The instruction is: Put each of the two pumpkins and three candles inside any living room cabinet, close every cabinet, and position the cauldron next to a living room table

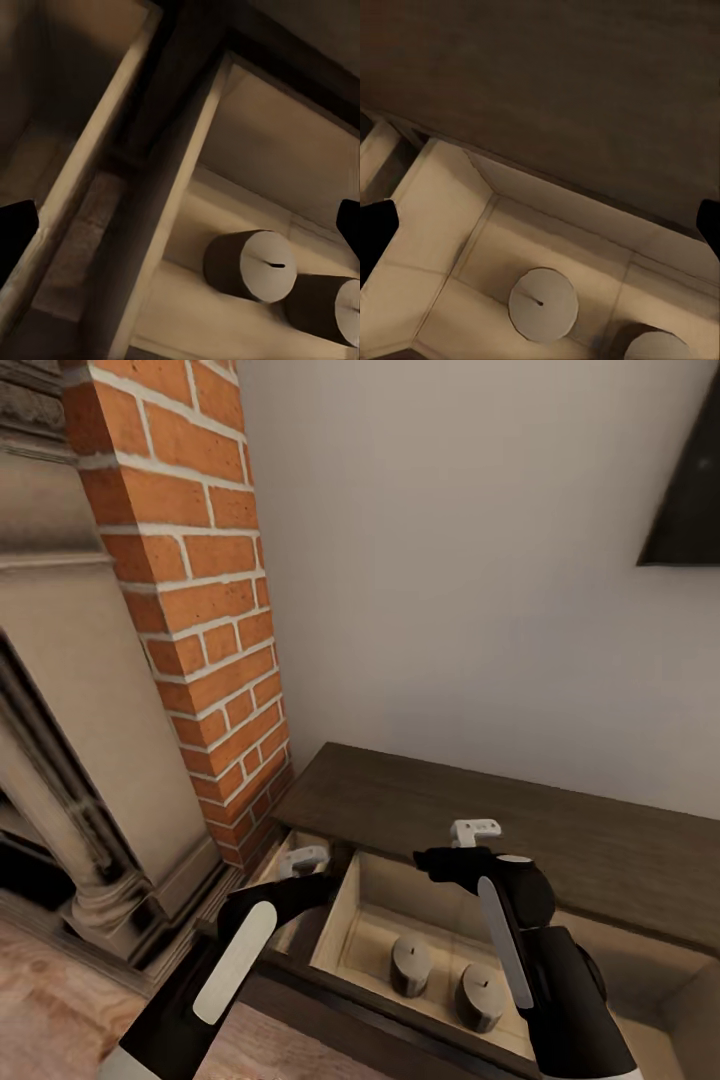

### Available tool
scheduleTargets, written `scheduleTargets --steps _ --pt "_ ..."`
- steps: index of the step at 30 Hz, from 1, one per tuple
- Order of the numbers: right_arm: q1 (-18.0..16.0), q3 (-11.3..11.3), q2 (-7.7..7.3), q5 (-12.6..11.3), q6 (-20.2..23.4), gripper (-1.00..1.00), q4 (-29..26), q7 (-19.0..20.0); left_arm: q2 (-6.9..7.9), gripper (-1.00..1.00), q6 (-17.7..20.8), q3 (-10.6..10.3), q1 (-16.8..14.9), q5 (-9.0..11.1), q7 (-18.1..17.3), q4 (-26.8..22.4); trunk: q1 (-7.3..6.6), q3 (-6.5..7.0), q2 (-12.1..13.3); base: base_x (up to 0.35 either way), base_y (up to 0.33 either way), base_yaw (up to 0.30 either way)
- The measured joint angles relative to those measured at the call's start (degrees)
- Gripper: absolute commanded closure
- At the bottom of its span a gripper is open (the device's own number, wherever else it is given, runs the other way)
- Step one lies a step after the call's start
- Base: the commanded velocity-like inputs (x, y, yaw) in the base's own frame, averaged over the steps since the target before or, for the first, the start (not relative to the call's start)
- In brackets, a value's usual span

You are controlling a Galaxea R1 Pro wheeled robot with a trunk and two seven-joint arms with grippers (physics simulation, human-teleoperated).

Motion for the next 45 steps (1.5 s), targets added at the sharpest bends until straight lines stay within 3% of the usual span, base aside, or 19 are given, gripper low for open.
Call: scheduleTargets --steps 22,28,30,37,45 --pt "-0.30 0.19 0.11 -0.10 0.00 -1.00 0.00 0.00 0.04 -1.00 -0.68 0.91 0.88 -0.09 0.53 -1.22 0.02 0.00 0.00 -0.236 -0.087 0.296" --pt "-0.26 3.86 0.11 -0.09 0.00 -1.00 0.00 0.00 0.32 -1.00 -3.04 3.95 3.78 -0.12 0.38 -4.86 0.00 0.00 0.00 -0.046 -0.015 0.296" --pt "-0.22 5.89 0.05 -0.12 0.00 -1.00 -0.01 0.00 1.01 -1.00 -3.60 6.11 5.59 -0.15 0.43 -6.67 0.00 0.00 0.00 -0.008 -0.002 0.296" --pt "-0.20 6.72 0.09 -0.14 0.00 -1.00 0.03 0.00 1.95 -1.00 -3.87 8.16 7.64 -0.08 0.42 -7.32 0.00 0.00 0.00 -0.002 -0.001 0.297" --pt "-0.20 6.87 0.17 -0.14 0.00 -1.00 0.07 0.00 2.12 -1.00 -3.84 9.03 8.79 0.41 0.35 -8.10 0.00 0.00 0.00 0.000 0.000 0.297"
